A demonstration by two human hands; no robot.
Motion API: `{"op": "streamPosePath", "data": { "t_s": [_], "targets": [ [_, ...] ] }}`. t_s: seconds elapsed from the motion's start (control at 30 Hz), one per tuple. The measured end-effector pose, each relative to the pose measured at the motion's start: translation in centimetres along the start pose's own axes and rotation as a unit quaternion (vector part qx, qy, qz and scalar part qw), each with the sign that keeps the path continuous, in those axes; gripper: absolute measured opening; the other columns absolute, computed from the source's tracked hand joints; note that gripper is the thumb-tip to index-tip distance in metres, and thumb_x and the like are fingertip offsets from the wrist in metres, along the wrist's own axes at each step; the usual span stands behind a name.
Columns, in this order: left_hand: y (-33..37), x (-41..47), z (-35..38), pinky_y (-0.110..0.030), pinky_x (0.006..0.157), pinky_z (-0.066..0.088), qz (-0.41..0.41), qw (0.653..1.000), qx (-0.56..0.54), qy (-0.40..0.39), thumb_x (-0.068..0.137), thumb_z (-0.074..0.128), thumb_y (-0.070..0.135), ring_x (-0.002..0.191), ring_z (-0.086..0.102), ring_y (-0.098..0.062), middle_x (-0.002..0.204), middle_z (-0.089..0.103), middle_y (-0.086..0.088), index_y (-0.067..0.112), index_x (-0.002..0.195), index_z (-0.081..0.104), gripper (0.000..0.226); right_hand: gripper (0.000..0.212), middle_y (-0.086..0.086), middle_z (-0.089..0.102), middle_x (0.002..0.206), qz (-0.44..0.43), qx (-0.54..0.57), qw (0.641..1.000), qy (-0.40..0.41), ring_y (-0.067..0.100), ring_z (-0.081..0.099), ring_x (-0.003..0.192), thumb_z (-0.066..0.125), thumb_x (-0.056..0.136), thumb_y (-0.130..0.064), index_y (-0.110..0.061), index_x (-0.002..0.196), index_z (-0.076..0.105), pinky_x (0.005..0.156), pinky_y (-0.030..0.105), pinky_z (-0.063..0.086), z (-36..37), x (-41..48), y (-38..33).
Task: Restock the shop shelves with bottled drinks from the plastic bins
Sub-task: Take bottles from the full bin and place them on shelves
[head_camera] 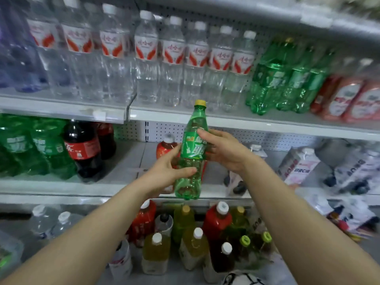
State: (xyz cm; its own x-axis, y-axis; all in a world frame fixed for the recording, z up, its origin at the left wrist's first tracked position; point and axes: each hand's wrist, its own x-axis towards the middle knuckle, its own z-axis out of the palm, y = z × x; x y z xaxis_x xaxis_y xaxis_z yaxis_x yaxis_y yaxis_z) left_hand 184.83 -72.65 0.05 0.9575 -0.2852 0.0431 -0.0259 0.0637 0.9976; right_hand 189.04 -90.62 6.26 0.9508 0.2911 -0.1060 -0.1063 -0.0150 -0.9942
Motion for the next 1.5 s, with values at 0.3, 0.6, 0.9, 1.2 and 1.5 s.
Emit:
{"op": "streamPosePath", "data": {
  "t_s": [0.3, 0.6, 0.9, 1.2, 1.5],
  "targets": [
    [1.9, 6.2, 10.1, -0.027, 0.083, 0.057, 0.016, 0.997, -0.028, -0.074, 0.082, 0.075, 0.009, 0.113, 0.065, -0.017, 0.134, 0.058, 0.003, 0.033, 0.142, 0.043, 0.073, 0.036, 0.005, 0.071, 0.124, -0.016, -0.05, 0.998, 0.028, 0.023, 0.067, 0.116, 0.066, 0.096, -0.023, -0.012, 0.13, 0.063, 0.1, 0.042, 0.054, -11.0, -4.3, -1.4],
    [3.6, 13.0, 19.4, -0.044, 0.097, 0.053, 0.031, 0.991, 0.041, -0.127, 0.08, 0.08, 0.02, 0.117, 0.063, -0.019, 0.129, 0.055, 0.018, 0.065, 0.128, 0.039, 0.078, 0.034, 0.011, 0.073, 0.117, -0.056, -0.051, 0.99, 0.119, 0.026, 0.071, 0.107, 0.068, 0.092, -0.012, -0.005, 0.125, 0.064, 0.082, 0.035, 0.06, -21.6, -7.0, -2.9],
    [6.1, 19.5, 25.9, -0.043, 0.098, 0.052, 0.073, 0.989, 0.082, -0.104, 0.084, 0.076, 0.019, 0.115, 0.064, -0.017, 0.138, 0.055, 0.007, 0.055, 0.145, 0.028, 0.085, 0.025, 0.006, 0.076, 0.107, -0.082, -0.06, 0.979, 0.175, 0.018, 0.074, 0.092, 0.07, 0.091, -0.011, -0.012, 0.116, 0.066, 0.071, 0.029, 0.059, -29.4, -5.6, -6.0],
    [8.4, 24.7, 26.9, -0.036, 0.104, 0.046, 0.121, 0.986, 0.112, -0.024, 0.086, 0.074, 0.017, 0.112, 0.051, 0.005, 0.121, 0.051, 0.025, 0.038, 0.152, 0.026, 0.084, 0.07, -0.001, 0.062, 0.134, -0.106, -0.11, 0.972, 0.181, 0.018, 0.064, 0.119, 0.082, 0.08, -0.03, -0.017, 0.142, 0.051, 0.101, 0.051, 0.053, -32.4, -0.9, -9.9],
    [9.6, 29.3, 27.0, -0.021, 0.096, 0.044, 0.138, 0.979, 0.152, 0.01, 0.088, 0.073, 0.019, 0.115, 0.05, 0.002, 0.132, 0.048, 0.018, 0.041, 0.153, 0.022, 0.086, 0.075, 0.01, 0.05, 0.149, -0.124, -0.093, 0.97, 0.189, 0.023, 0.057, 0.128, 0.076, 0.088, -0.023, -0.013, 0.152, 0.038, 0.083, 0.032, 0.057, -34.4, 3.4, -11.4]
  ]
}}
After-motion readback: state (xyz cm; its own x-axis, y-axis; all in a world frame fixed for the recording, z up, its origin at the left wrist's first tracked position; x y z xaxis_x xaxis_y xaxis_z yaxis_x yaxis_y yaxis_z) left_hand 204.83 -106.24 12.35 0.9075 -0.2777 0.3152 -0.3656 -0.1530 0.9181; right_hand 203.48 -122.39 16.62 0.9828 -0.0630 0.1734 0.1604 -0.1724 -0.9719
